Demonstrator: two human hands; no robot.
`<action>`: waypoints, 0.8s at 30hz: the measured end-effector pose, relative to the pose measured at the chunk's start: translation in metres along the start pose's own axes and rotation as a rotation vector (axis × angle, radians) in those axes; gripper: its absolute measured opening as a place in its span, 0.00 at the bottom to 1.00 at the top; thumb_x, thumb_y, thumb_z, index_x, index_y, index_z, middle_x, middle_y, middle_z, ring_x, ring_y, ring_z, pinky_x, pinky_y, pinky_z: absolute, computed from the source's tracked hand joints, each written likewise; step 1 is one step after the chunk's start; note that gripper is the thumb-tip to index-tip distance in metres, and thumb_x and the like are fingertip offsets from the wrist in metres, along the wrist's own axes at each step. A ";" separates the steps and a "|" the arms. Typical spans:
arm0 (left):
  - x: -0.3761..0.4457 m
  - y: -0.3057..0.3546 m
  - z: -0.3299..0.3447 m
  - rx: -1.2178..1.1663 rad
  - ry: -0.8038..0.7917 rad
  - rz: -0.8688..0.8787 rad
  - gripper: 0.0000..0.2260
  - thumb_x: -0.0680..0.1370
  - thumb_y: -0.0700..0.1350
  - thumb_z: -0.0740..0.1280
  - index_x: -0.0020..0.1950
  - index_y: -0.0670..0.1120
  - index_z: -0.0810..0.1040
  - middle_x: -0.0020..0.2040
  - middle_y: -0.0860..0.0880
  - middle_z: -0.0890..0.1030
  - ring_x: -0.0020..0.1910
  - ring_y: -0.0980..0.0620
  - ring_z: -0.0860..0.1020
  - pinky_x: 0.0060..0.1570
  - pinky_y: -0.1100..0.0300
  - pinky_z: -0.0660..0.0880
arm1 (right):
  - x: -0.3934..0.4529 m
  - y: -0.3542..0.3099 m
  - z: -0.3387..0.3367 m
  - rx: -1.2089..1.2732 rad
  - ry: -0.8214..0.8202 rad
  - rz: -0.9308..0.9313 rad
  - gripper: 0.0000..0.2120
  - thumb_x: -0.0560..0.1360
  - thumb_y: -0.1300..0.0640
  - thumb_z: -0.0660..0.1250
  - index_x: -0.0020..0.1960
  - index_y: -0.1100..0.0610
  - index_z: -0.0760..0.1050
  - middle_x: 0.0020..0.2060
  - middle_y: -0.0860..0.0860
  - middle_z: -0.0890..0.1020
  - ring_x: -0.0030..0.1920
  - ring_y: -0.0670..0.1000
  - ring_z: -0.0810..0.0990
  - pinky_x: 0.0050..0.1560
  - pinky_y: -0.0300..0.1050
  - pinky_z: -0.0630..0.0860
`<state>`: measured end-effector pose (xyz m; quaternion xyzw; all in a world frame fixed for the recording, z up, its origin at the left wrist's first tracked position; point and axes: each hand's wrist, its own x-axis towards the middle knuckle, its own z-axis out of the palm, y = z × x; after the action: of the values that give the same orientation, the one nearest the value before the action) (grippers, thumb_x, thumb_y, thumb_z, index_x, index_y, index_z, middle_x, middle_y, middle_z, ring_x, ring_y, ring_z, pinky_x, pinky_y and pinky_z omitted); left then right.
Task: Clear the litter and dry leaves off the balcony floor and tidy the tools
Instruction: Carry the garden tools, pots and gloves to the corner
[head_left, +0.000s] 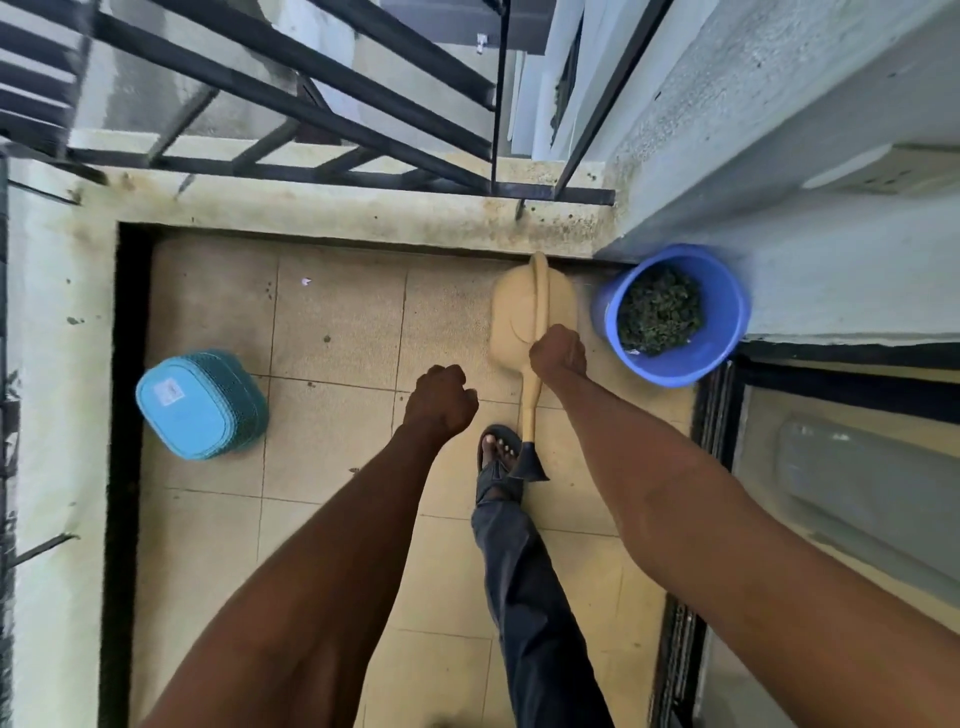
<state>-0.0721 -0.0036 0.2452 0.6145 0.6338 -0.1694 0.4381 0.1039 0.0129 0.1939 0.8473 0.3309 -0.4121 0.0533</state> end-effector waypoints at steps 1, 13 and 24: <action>-0.010 0.001 -0.004 -0.019 0.007 -0.009 0.17 0.80 0.48 0.63 0.65 0.40 0.74 0.64 0.38 0.74 0.63 0.40 0.73 0.60 0.50 0.72 | -0.013 0.001 -0.003 -0.024 -0.011 -0.011 0.11 0.79 0.61 0.60 0.59 0.63 0.75 0.59 0.60 0.79 0.58 0.59 0.78 0.49 0.46 0.75; -0.305 -0.074 -0.030 -0.335 0.210 -0.181 0.16 0.80 0.46 0.64 0.63 0.38 0.75 0.63 0.39 0.77 0.62 0.41 0.74 0.57 0.57 0.68 | -0.348 -0.014 0.008 -0.385 -0.269 -0.526 0.08 0.76 0.63 0.60 0.52 0.63 0.75 0.55 0.60 0.79 0.55 0.59 0.79 0.45 0.44 0.73; -0.668 -0.282 0.149 -0.792 0.619 -0.614 0.15 0.80 0.47 0.63 0.62 0.39 0.76 0.62 0.40 0.78 0.62 0.42 0.75 0.57 0.55 0.70 | -0.703 0.057 0.194 -0.934 -0.368 -1.120 0.14 0.75 0.62 0.59 0.59 0.63 0.73 0.61 0.61 0.76 0.61 0.60 0.76 0.56 0.46 0.73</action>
<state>-0.3746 -0.5901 0.5803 0.2133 0.8962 0.1482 0.3598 -0.3001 -0.4647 0.5721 0.3590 0.8385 -0.3291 0.2442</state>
